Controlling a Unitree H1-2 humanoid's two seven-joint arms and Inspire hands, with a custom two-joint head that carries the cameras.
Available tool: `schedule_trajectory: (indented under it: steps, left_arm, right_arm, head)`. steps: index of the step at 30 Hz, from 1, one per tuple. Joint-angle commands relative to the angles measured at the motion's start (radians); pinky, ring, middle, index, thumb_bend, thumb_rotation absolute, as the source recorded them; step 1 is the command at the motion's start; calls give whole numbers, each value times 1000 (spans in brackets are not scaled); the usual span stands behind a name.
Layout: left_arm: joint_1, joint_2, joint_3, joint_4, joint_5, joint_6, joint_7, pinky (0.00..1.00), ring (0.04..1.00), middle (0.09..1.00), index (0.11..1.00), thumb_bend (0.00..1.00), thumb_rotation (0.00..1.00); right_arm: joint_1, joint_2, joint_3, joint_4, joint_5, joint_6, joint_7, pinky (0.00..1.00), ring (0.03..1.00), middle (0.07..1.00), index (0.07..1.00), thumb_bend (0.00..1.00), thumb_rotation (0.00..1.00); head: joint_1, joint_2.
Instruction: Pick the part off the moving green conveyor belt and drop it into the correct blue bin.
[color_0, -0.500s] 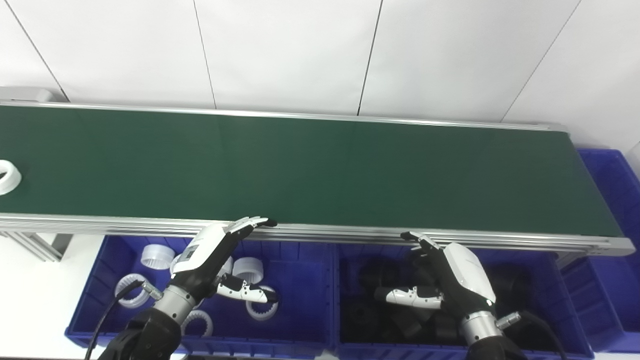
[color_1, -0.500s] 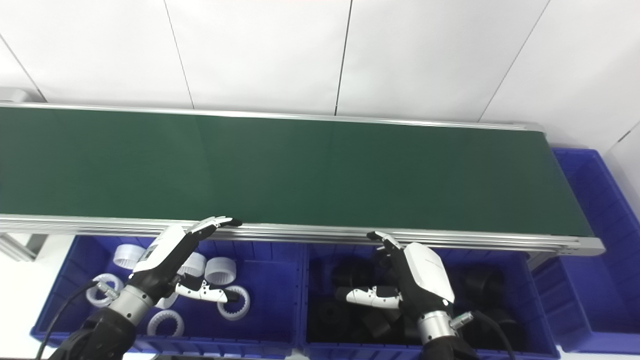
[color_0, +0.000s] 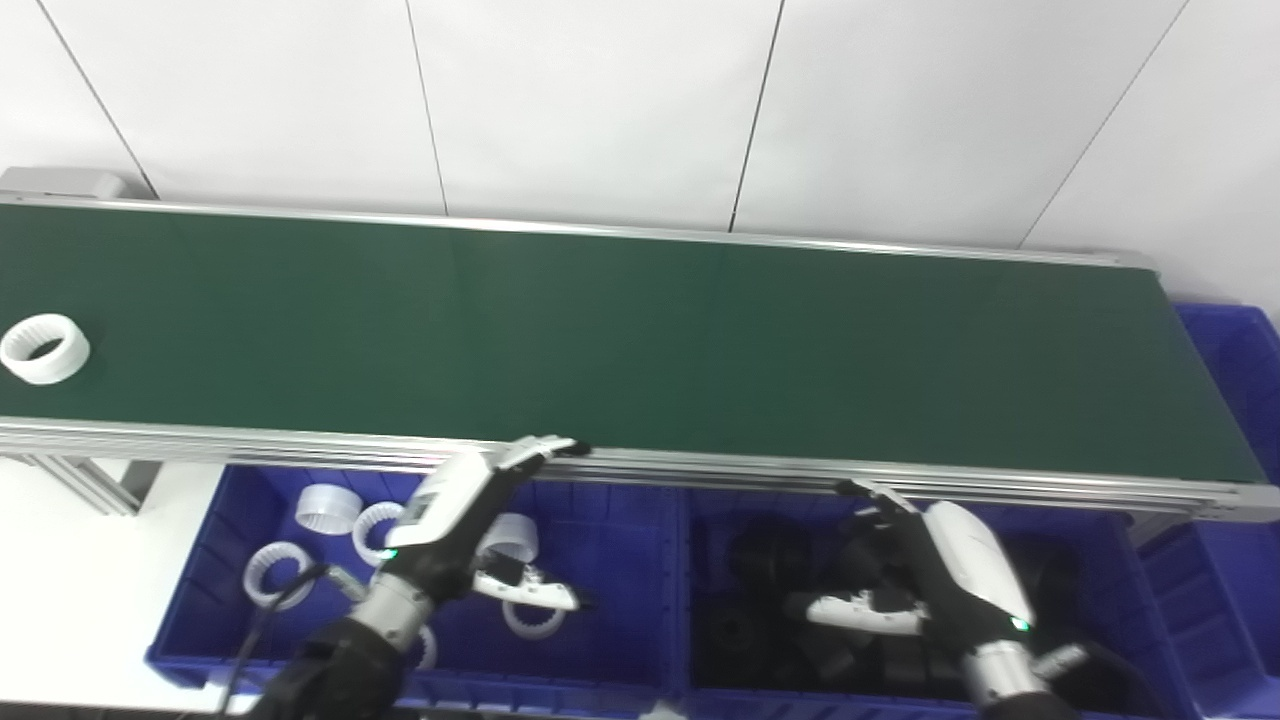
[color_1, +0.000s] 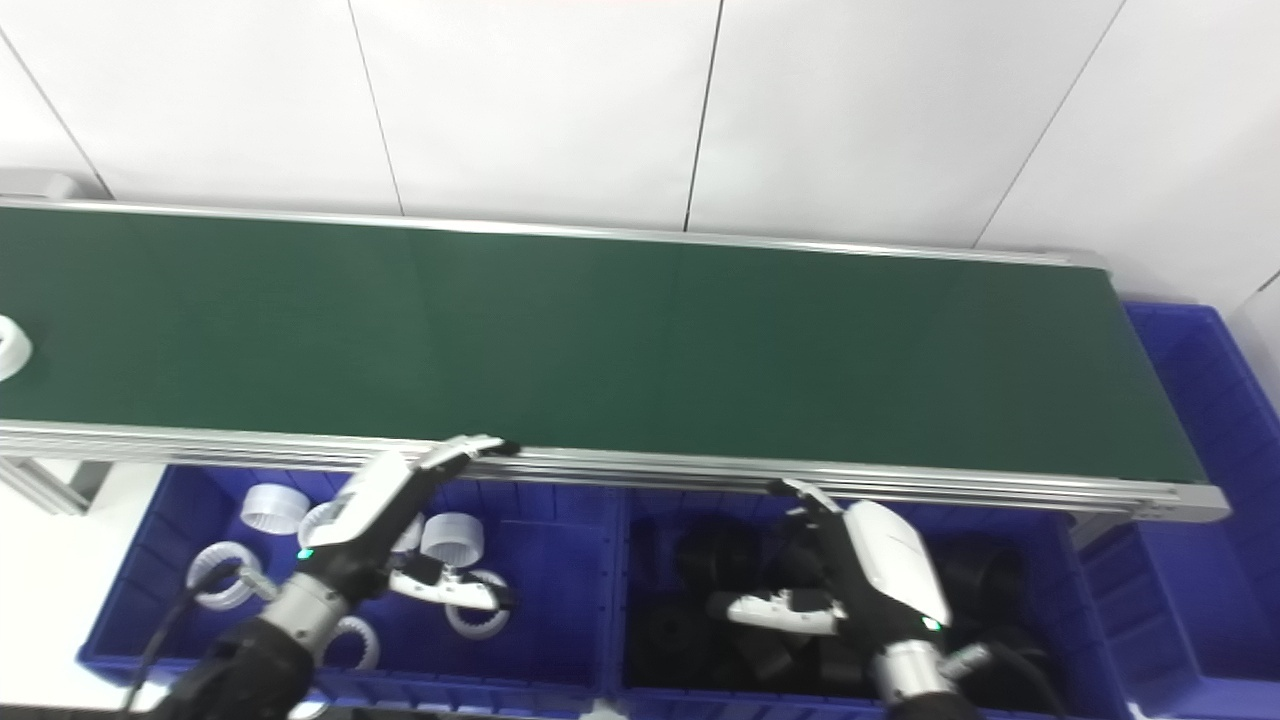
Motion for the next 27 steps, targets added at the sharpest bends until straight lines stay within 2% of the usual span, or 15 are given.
schedule_trajectory:
  steps: [1, 4, 6, 7, 14, 18, 19, 27]
  left_arm:
    - [-5, -17, -9, -3, 24, -1, 37, 866, 910, 883, 848, 803, 293]
    - [-5, -31, -22, 12, 51, 2, 50, 880, 914, 886, 853, 797, 301]
    - [-3, -39, -24, 16, 52, 7, 48, 892, 918, 889, 855, 788, 308]
    - [-2, -42, -25, 21, 49, 5, 51, 896, 921, 891, 856, 787, 307]
    - [-2, -49, -30, 49, 42, -9, 69, 903, 930, 896, 862, 786, 318]
    - [-1, -46, -33, 56, 41, -16, 77, 898, 926, 895, 865, 788, 323]
    - [-1, -45, -34, 61, 41, -21, 83, 898, 926, 895, 865, 788, 323]
    - [-1, -39, -42, 91, 41, -43, 109, 895, 926, 896, 864, 789, 328]
  right_arm:
    - [0, -20, -19, -22, 24, -71, -44, 560, 636, 670, 814, 819, 339]
    - [5, -32, -22, -11, 30, -96, -65, 538, 615, 660, 808, 819, 292]
    - [7, -33, -21, -19, 27, -83, -60, 539, 613, 664, 809, 814, 269]
    - [8, -34, -21, -19, 26, -79, -58, 539, 616, 667, 811, 813, 269]
    - [13, -34, -18, -19, 23, -82, -63, 535, 615, 664, 804, 821, 264]
    - [14, -30, -14, -25, 18, -75, -61, 550, 626, 661, 801, 822, 247]
    - [15, -28, -14, -24, 20, -73, -60, 554, 629, 661, 801, 823, 246]
    - [19, -24, -8, -24, 20, -68, -57, 612, 654, 674, 801, 829, 186]
  head:
    - [17, -16]
    - [19, -26]
    - [18, -31]
    - [15, -46]
    - [12, -71]
    - [5, -83]
    - [0, -102]
    - [12, -137]
